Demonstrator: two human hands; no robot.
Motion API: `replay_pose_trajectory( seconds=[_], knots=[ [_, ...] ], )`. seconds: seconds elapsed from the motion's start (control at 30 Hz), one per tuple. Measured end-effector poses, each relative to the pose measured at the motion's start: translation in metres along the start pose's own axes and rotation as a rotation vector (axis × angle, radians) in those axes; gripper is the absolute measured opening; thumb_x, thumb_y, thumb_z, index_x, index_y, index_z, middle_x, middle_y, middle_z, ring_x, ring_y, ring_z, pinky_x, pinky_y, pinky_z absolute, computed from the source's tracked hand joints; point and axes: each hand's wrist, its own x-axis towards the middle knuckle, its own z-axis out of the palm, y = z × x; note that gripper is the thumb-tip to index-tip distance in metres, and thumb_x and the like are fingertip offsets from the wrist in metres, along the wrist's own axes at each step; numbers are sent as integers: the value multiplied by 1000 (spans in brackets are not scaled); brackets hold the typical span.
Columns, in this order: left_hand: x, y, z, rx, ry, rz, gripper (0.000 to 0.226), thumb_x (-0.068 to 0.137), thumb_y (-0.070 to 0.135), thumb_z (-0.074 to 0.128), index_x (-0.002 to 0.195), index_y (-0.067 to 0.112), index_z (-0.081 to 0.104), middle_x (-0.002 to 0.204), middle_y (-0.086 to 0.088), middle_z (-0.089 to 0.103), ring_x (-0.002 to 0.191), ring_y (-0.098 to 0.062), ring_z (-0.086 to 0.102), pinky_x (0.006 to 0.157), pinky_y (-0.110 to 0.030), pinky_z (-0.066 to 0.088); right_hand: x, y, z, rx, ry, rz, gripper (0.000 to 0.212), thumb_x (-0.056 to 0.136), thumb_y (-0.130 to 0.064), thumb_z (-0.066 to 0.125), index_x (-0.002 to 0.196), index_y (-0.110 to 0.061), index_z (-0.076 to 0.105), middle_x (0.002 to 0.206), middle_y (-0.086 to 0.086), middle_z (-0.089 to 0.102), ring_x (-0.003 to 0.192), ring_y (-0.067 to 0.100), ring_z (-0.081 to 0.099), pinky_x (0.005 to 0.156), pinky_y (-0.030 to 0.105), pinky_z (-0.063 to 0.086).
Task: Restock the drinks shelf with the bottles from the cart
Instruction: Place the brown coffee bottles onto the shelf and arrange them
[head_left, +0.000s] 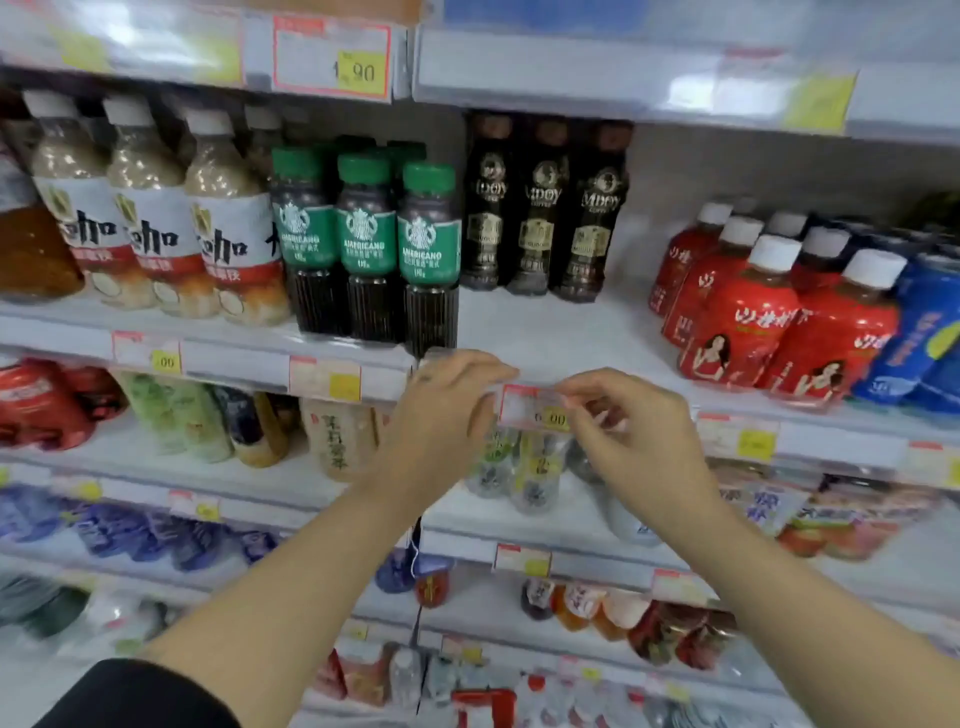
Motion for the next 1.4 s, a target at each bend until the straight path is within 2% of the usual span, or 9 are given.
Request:
replay_pose_trajectory(
  seconds=[0.07,0.3,0.43,0.8,0.93,1.03,1.13,1.23,1.4],
  knots=[
    [-43,2,3,-69,12,-126,29,89,19,44,111,13,63,110,-3,61,97,-17,56,87,-28,45,-44,6,14,63,-76,49,13,85,-11,63,90,-20,70,77,-21,61,71,-7,56,63,5,41],
    [-221,-22,29,-189,-295,-765,22,92,9,54,111,14,65,103,4,65,90,-9,60,80,-19,48,-179,56,128,123,-458,409,14,85,-9,61,95,-14,70,75,-19,60,65,-5,57,62,2,39],
    [-300,-41,35,-209,-390,-984,19,92,12,55,107,19,64,94,10,63,81,0,58,66,1,40,-237,68,182,105,-658,551,20,88,-13,58,106,-16,66,84,-14,59,72,-3,54,66,0,37],
    [-479,-129,76,-239,-704,-1397,26,94,18,50,118,18,60,107,0,66,81,-7,56,68,-13,40,-350,83,354,39,-1029,976,45,89,-18,59,131,-12,46,120,8,57,94,18,57,74,23,40],
    [-525,-160,105,-267,-817,-1455,29,94,19,47,121,21,54,91,9,60,72,-8,57,56,-17,45,-373,119,412,-121,-1059,903,60,83,-14,63,137,-13,38,118,11,49,98,20,50,80,32,46],
    [-553,-176,128,-340,-882,-1504,42,91,20,55,132,19,45,119,2,57,93,-16,59,71,-27,51,-380,145,442,-344,-1151,726,65,86,-18,61,141,-9,29,139,14,37,128,29,36,103,37,36],
    [-571,-184,146,-420,-953,-1483,60,89,27,60,141,16,32,128,1,52,103,-17,57,83,-27,51,-390,166,462,-550,-1307,532,78,85,-39,61,144,-7,20,143,17,34,133,32,32,110,40,30],
    [-583,-187,160,-511,-992,-1536,72,88,26,63,146,15,22,114,5,54,85,-9,56,67,-17,49,-399,174,473,-678,-1382,435,94,79,-56,61,145,-8,14,145,20,31,135,36,29,111,46,24],
    [-595,-187,177,-449,-1001,-1521,70,78,32,71,136,17,36,117,1,60,91,-12,61,70,-24,49,-399,168,472,-616,-1211,383,77,74,-46,71,133,-13,34,130,9,41,113,28,50,98,39,37]
  ],
)
